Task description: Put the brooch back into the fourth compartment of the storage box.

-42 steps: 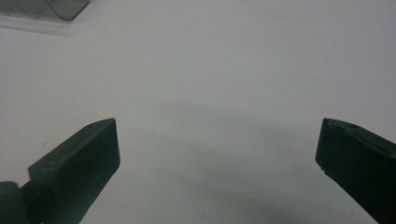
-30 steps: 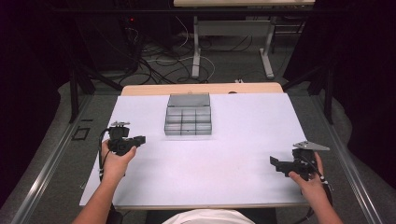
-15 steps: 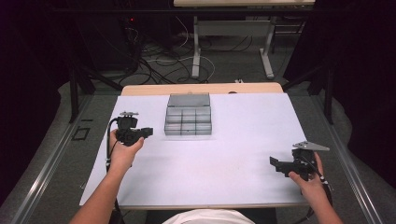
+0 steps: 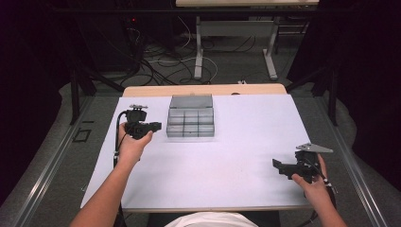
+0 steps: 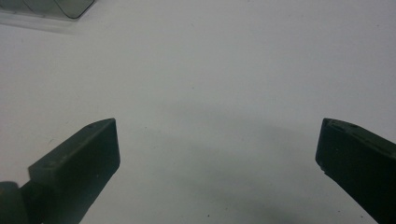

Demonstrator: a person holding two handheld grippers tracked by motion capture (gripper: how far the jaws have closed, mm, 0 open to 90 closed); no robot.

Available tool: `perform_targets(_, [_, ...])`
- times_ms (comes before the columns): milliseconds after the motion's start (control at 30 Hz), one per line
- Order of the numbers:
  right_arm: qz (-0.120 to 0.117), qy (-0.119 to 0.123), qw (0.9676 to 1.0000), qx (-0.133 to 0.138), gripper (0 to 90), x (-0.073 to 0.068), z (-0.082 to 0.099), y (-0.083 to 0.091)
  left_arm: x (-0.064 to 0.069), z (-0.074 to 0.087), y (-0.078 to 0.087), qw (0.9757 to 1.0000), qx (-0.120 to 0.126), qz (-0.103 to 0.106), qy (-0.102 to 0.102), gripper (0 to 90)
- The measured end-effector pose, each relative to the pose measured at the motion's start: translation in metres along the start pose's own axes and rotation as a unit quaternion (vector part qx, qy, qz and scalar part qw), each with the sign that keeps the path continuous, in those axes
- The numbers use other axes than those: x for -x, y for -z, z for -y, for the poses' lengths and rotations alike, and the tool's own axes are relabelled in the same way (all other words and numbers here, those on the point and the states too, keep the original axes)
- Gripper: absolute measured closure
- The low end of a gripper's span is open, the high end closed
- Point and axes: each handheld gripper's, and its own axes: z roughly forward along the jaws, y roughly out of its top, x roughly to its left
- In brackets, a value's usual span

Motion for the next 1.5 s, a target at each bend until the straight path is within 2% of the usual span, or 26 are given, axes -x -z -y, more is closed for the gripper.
perform_targets(133, [0.003, -0.001, 1.0000, 0.002, 0.0, -0.001, 0.001, -0.001, 0.007, -0.009, -0.003, 0.9999, -0.004, 0.005, -0.010, 80.4])
perform_targets(200, [0.003, -0.003, 1.0000, 0.002, 0.0, -0.001, 0.000, -0.001, 0.011, -0.012, -0.005, 0.9999, 0.002, 0.004, -0.011, 80.4])
perform_targets(267, [0.002, 0.004, 1.0000, 0.002, 0.0, 0.000, 0.000, -0.001, 0.013, -0.017, -0.006, 0.9999, -0.004, 0.004, -0.014, 80.4])
perform_targets(400, [-0.001, -0.003, 1.0000, -0.001, 0.0, 0.000, 0.000, 0.000, 0.016, -0.023, -0.011, 0.9998, -0.005, 0.003, -0.016, 80.3])
perform_targets(467, [-0.001, 0.002, 1.0000, -0.001, 0.0, 0.000, 0.001, -0.001, 0.019, -0.028, -0.015, 0.9998, -0.007, 0.005, -0.020, 80.4])
perform_targets(733, [-0.003, 0.000, 1.0000, -0.002, 0.0, -0.001, 0.000, -0.002, 0.026, -0.037, -0.024, 0.9999, 0.000, 0.002, -0.016, 80.4])
perform_targets(900, [-0.002, 0.002, 1.0000, -0.002, 0.0, 0.000, 0.000, -0.002, 0.026, -0.042, -0.031, 0.9998, -0.008, 0.000, -0.018, 80.4])
perform_targets(1500, [-0.002, 0.001, 1.0000, -0.004, 0.0, 0.000, 0.001, -0.004, 0.020, -0.049, -0.062, 0.9995, -0.027, -0.017, 0.006, 80.3])
